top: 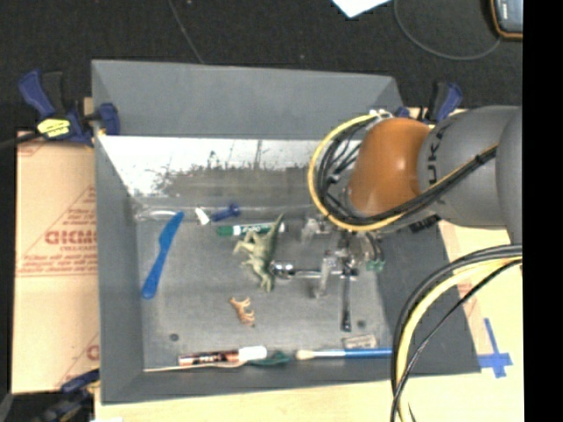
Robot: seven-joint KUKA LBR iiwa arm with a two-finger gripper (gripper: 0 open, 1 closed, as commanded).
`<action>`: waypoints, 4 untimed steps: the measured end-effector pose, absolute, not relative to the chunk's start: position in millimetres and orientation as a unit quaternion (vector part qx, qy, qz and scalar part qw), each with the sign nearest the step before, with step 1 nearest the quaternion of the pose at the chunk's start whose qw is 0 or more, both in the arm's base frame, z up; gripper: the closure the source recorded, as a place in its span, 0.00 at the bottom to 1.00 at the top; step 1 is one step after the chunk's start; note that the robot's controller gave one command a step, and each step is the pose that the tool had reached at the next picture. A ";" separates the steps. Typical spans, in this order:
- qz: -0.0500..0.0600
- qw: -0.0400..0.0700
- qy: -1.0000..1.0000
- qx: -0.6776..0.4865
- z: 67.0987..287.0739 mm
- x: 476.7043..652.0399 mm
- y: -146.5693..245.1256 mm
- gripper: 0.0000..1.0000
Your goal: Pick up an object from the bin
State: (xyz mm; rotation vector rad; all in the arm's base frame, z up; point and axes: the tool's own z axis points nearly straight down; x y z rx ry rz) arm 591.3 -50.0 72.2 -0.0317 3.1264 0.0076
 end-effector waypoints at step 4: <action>0.001 0.010 1.000 -0.013 95.1 594.0 -56.5 1.00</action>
Offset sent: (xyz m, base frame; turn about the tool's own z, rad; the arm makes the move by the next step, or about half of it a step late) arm 0.0000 0.0000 0.0000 0.0000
